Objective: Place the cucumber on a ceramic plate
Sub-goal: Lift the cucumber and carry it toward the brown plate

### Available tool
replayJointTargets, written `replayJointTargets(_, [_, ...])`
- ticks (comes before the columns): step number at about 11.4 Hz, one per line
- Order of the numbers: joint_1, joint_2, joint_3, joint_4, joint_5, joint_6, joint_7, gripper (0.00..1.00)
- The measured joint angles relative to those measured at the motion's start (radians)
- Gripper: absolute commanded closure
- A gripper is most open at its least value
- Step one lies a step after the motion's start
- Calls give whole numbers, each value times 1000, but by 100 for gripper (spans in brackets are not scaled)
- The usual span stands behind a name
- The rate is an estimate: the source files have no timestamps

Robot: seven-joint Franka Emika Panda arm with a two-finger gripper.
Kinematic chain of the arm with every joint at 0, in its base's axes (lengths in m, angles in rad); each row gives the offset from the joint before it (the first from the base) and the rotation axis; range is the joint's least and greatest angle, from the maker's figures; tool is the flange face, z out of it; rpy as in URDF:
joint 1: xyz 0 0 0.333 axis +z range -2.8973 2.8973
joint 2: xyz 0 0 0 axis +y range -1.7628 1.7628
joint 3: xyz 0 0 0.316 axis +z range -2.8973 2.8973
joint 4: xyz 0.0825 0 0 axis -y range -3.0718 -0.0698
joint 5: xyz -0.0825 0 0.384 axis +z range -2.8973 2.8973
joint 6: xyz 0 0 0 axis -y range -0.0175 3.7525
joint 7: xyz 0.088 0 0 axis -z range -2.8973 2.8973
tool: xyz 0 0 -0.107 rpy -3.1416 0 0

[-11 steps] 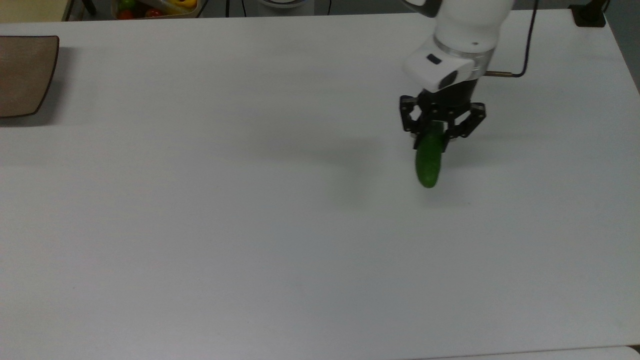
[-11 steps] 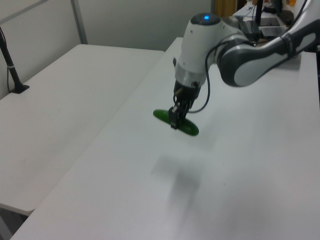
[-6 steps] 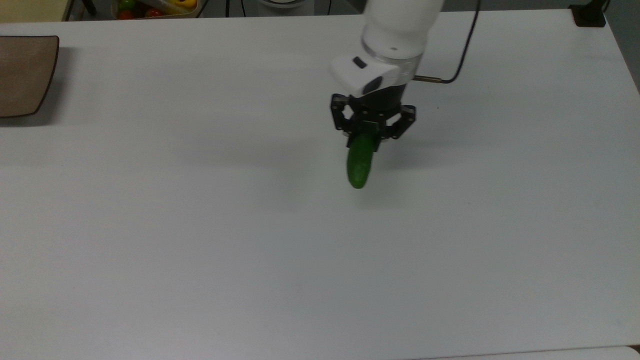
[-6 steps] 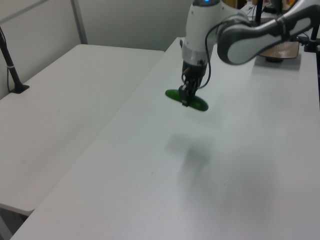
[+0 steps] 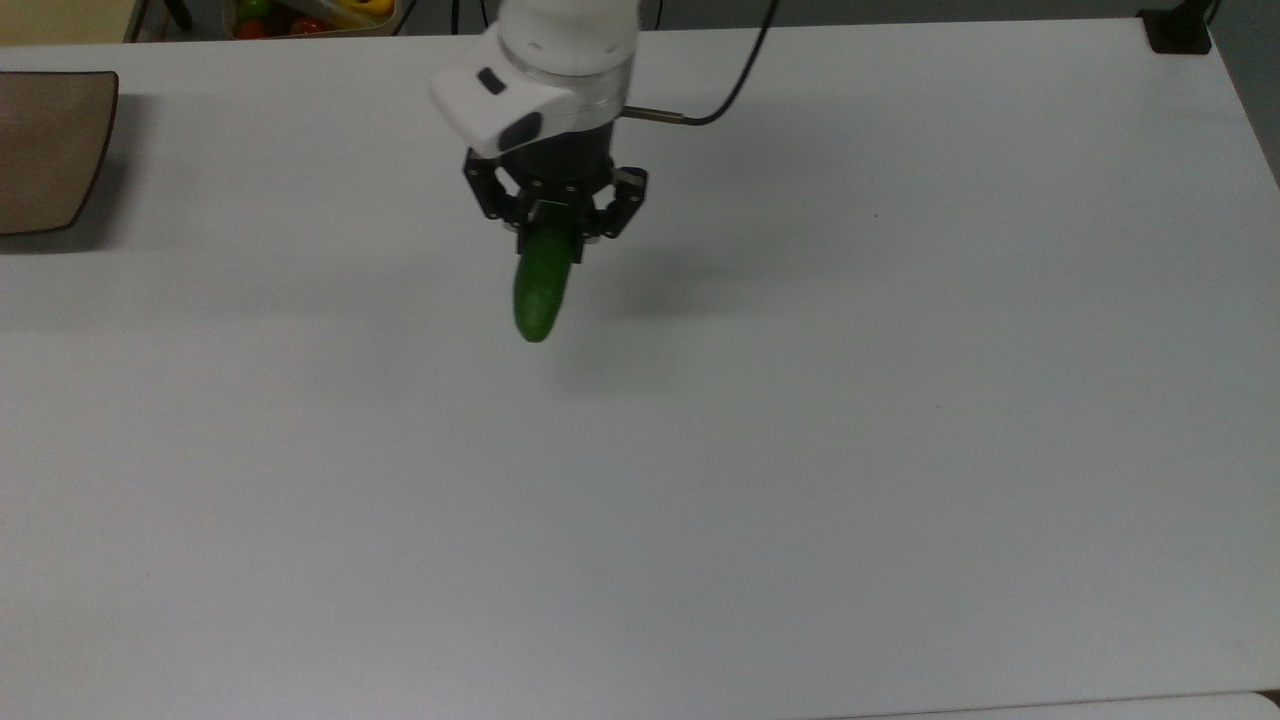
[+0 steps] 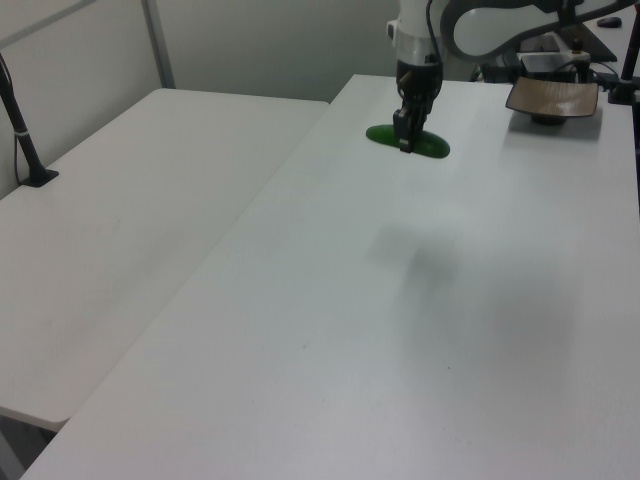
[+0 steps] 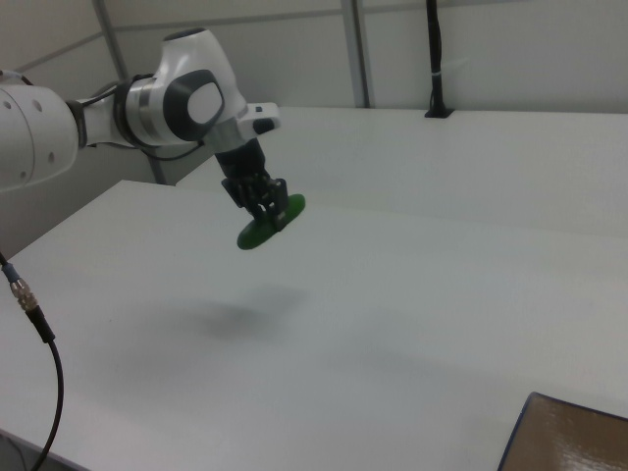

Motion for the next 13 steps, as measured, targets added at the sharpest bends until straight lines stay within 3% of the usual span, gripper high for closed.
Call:
replayJointTargets(4, [-7, -10, -128, -15, 52, 0, -124, 71])
replayJointTargets(13, [-66, -15, -356, -88, 80, 0, -387, 70])
